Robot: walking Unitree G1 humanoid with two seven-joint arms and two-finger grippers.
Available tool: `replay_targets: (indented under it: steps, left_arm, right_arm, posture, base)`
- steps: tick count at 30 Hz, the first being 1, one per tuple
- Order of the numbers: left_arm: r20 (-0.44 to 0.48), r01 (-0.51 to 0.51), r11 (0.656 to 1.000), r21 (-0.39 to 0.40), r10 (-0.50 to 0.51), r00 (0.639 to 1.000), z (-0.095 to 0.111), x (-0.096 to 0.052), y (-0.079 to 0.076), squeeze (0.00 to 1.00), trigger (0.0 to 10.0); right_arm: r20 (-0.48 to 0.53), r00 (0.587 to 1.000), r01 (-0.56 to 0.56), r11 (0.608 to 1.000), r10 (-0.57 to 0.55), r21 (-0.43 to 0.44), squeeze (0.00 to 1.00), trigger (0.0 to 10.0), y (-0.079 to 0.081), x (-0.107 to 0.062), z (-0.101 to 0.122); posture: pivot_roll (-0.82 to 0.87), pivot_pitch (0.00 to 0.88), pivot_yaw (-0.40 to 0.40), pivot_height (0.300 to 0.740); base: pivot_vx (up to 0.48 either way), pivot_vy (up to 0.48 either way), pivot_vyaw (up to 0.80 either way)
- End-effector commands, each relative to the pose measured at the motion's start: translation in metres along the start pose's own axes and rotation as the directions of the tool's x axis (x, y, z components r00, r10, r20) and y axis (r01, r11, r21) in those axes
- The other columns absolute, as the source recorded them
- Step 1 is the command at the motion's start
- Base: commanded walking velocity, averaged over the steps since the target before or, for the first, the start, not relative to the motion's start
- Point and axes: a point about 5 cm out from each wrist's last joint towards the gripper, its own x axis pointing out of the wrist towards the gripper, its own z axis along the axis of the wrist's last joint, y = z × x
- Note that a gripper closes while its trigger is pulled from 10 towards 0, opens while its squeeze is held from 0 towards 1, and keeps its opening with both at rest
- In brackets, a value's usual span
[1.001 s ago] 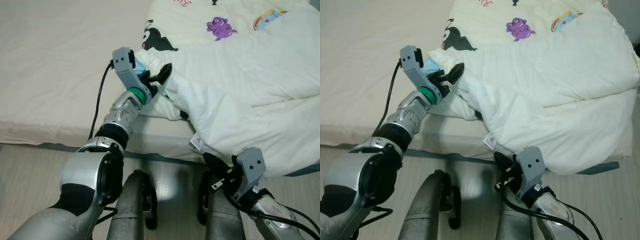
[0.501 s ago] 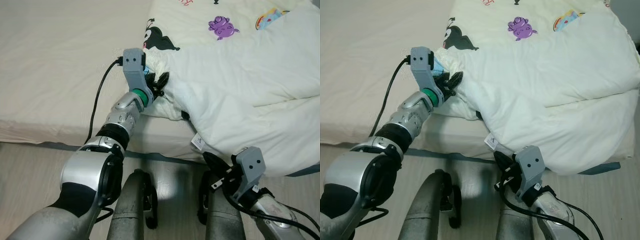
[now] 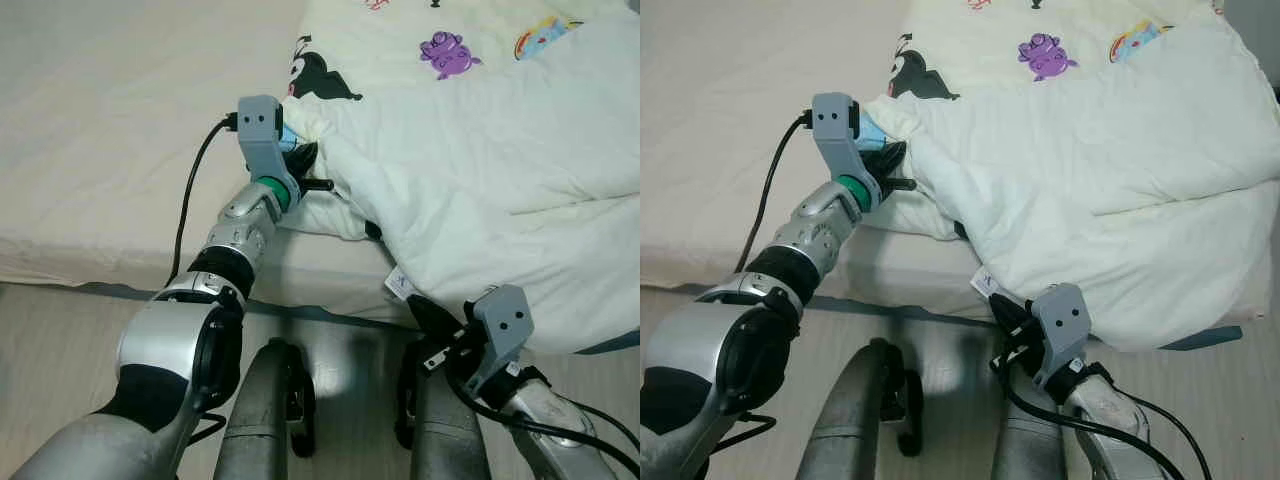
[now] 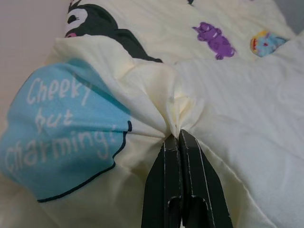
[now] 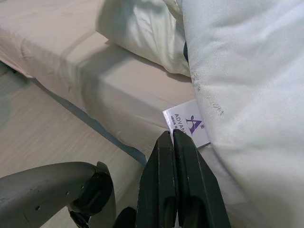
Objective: Clean up the room
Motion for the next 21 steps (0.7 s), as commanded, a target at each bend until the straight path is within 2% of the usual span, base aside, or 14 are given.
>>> replay_targets:
  steps: [1, 5, 7, 8, 10, 11, 13, 21]
  left_arm:
    - [-0.040, 0.006, 1.000, -0.025, -0.007, 0.999, -0.010, -0.004, 0.005, 0.00, 0.0]
    - [-0.029, 0.031, 0.999, -0.040, -0.032, 0.999, -0.009, -0.005, 0.007, 0.00, 0.0]
    - [0.028, 0.022, 0.996, -0.086, -0.019, 0.999, 0.001, -0.008, 0.015, 0.00, 0.0]
    - [0.028, 0.022, 0.996, -0.086, -0.019, 0.999, 0.001, -0.008, 0.015, 0.00, 0.0]
    - [0.094, -0.020, 0.990, -0.139, 0.033, 0.995, 0.013, -0.009, 0.023, 0.00, 0.0]
    - [0.094, -0.020, 0.990, -0.139, 0.033, 0.995, 0.013, -0.009, 0.023, 0.00, 0.0]
    - [0.133, -0.077, 0.982, -0.173, 0.101, 0.986, 0.022, -0.009, 0.028, 0.00, 0.0]
    - [0.139, -0.175, 0.964, -0.202, 0.205, 0.969, 0.025, -0.008, 0.031, 0.00, 0.0]
  right_arm:
    - [-0.028, 1.000, -0.006, 1.000, 0.006, 0.010, 0.00, 10.0, 0.003, -0.003, -0.007]
    - [-0.023, 1.000, -0.005, 1.000, 0.005, 0.011, 0.00, 10.0, 0.002, -0.002, -0.006]
    - [-0.006, 1.000, -0.004, 1.000, 0.004, 0.014, 0.00, 10.0, 0.001, 0.000, -0.004]
    - [-0.006, 1.000, -0.004, 1.000, 0.004, 0.014, 0.00, 10.0, 0.001, 0.000, -0.004]
    - [0.004, 1.000, -0.002, 1.000, 0.002, 0.016, 0.00, 10.0, 0.000, 0.002, -0.003]
    - [0.004, 1.000, -0.002, 1.000, 0.002, 0.016, 0.00, 10.0, 0.000, 0.002, -0.003]
    - [0.009, 1.000, -0.001, 1.000, 0.001, 0.015, 0.00, 10.0, 0.001, 0.003, -0.003]
    - [0.015, 1.000, 0.015, 1.000, -0.015, 0.009, 0.00, 10.0, 0.000, 0.001, -0.001]
  posture:
    - [-0.11, 0.340, 0.192, 0.628]
    - [-0.11, 0.338, 0.190, 0.628]
    - [-0.10, 0.332, 0.183, 0.628]
    - [-0.10, 0.332, 0.183, 0.628]
    - [-0.10, 0.331, 0.182, 0.628]
    - [-0.10, 0.331, 0.182, 0.628]
    - [-0.11, 0.330, 0.183, 0.628]
    - [-0.13, 0.319, 0.205, 0.628]
  base:
    - [0.000, 0.000, 0.00]
    - [0.000, 0.000, 0.00]
    - [0.000, 0.000, 0.00]
    - [0.000, 0.000, 0.00]
    - [0.000, 0.000, 0.00]
    - [0.000, 0.000, 0.00]
    - [0.000, 0.000, 0.00]
    - [0.000, 0.000, 0.00]
